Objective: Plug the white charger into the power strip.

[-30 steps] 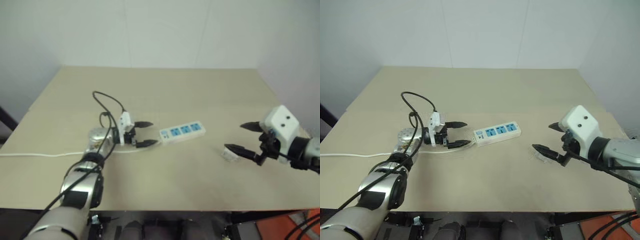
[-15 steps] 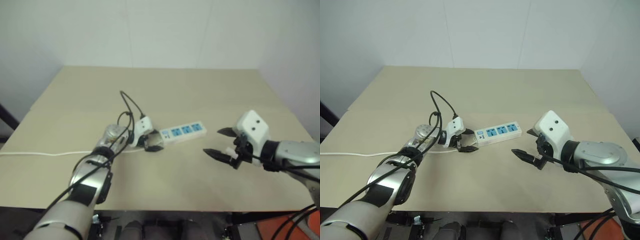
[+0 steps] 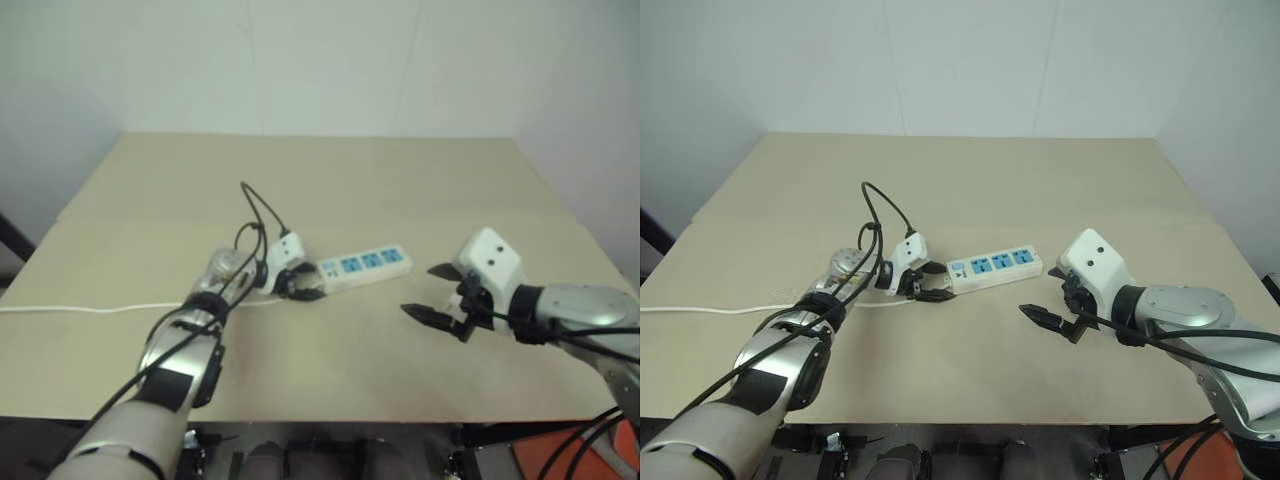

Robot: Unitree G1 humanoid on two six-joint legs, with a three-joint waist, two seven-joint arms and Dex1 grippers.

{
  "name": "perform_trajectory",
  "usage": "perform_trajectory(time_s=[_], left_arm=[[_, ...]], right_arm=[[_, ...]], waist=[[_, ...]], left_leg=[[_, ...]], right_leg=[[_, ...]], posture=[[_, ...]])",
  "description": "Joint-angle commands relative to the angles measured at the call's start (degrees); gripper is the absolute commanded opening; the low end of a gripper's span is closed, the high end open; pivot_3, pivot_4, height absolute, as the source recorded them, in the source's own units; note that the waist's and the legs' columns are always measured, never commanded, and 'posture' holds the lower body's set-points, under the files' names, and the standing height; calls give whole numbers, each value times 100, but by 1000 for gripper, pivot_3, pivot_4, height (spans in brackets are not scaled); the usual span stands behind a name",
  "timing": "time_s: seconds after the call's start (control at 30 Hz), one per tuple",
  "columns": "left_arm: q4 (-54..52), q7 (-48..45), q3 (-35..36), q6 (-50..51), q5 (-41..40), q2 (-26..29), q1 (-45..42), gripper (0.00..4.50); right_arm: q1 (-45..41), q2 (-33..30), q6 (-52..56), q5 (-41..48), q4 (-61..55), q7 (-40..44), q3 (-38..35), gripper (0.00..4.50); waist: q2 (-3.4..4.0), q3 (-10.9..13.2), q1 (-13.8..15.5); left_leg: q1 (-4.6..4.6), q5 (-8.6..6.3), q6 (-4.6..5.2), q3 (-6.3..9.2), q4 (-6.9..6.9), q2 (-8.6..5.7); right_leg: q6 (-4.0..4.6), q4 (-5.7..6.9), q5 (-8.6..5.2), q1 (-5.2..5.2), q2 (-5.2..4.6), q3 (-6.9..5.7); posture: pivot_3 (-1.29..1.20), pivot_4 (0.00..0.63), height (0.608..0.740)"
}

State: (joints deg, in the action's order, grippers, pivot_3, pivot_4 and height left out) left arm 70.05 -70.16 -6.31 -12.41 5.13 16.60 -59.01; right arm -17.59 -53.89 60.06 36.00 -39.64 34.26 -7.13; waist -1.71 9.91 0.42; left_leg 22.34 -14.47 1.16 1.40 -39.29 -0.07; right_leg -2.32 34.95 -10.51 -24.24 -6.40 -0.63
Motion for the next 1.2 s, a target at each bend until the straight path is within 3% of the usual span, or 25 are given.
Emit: perform_trajectory(time_s=[0.03, 0.17, 0.3, 0.47, 0.53, 0.67, 1.2], left_arm=[[-348, -366, 110, 243, -205, 180, 204, 3124], [-1359, -594, 197, 515, -467, 571, 698, 3124], [-3100, -909, 275, 1216, -886, 1085, 1584, 3124], [-4058, -707, 312, 1560, -1179, 1215, 2209, 3124], [-3905, -627, 400, 960, -1312, 1074, 2335, 3124], [-3492, -641, 565, 398, -1569, 827, 2401, 4404], [-1649, -1264, 924, -865, -2082, 317, 1929, 4460]], right_arm=[[-123, 7, -44, -66, -16, -58, -9, 4500], [-62, 32, -91, -103, -10, -64, 22, 4500], [-46, 98, -201, -206, 89, -51, 142, 4500], [-157, 187, -337, -341, 270, 0, 337, 4500], [-216, 204, -402, -384, 354, 38, 420, 4500], [-253, 198, -455, -432, 425, 131, 459, 4500], [-24, 93, -418, -482, 293, 182, 235, 4500]], waist=[[0, 0, -8], [1, 0, -83], [1, 0, -138], [2, 0, -61], [2, 0, -42], [1, 0, 0], [1, 0, 18]], left_leg=[[0, 0, 0, 0, 0, 0], [0, 0, 0, 0, 1, 2], [0, 0, 0, 0, 3, 3], [0, 0, 0, 3, 2, 2], [-1, 0, 0, 3, 2, 1], [2, 0, 0, 2, 2, 1], [-1, 0, 0, 1, 2, 1]], right_leg=[[0, 1, 0, 0, 0, 0], [0, 2, 0, -3, 0, 4], [1, 3, 0, -7, 0, 7], [1, 4, 0, -6, 0, 4], [1, 3, 0, -4, -1, 4], [2, 0, 1, -6, -1, 1], [3, 1, 1, -3, -1, 1]], posture=[[0, 150, 740], [0, 150, 740], [0, 150, 740], [0, 150, 740], [0, 150, 740], [0, 150, 740], [0, 150, 740]])
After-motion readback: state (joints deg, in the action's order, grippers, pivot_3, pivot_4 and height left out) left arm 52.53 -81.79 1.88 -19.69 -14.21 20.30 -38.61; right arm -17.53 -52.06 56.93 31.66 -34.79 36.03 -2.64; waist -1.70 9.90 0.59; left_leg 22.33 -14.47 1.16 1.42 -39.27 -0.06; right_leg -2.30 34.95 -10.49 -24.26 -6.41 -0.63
